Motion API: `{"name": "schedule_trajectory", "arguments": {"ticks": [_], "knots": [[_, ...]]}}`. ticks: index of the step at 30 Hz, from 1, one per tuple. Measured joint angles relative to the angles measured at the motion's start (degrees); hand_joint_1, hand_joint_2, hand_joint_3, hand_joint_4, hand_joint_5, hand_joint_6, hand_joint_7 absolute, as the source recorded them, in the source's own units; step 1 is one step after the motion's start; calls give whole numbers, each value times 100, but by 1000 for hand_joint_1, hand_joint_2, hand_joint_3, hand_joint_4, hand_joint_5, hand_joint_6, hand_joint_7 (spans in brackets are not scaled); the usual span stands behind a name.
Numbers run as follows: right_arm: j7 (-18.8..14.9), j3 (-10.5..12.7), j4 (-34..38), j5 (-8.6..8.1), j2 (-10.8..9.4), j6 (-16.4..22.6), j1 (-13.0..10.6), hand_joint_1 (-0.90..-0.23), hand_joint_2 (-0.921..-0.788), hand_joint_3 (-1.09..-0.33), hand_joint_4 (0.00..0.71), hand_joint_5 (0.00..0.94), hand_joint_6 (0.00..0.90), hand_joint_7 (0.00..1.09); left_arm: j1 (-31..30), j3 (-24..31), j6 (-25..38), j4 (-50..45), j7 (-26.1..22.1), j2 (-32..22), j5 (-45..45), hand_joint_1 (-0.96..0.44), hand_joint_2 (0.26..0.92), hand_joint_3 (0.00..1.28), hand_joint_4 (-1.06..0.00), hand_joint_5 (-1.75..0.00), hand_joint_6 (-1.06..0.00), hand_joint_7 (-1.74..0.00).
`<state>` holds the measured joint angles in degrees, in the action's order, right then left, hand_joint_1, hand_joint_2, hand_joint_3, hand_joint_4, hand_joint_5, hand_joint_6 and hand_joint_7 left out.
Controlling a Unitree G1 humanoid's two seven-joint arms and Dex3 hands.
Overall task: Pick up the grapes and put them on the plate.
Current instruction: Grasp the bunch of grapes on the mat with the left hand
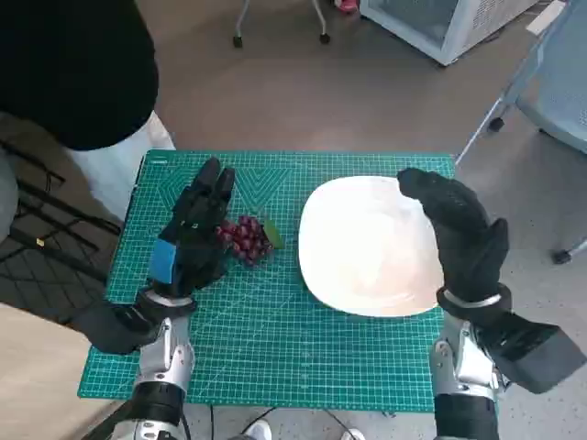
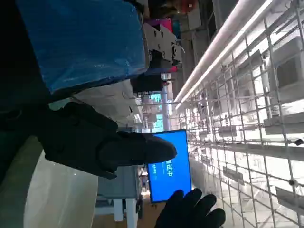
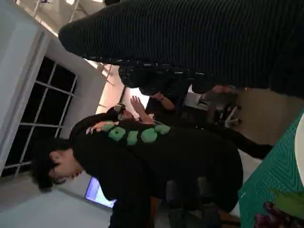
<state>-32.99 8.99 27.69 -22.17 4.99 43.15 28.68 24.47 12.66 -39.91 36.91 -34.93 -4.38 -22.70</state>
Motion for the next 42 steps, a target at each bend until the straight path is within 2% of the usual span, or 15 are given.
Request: {"name": "schedule_trajectory", "arguments": {"ticks": [42], "knots": [[87,-23,-274,1,0,-193,-32,-458,-921,-596,277,0,18,520,3,-20,0,1,-9,-3,10,-594,921,335,-144,-1,-285,-1]]}}
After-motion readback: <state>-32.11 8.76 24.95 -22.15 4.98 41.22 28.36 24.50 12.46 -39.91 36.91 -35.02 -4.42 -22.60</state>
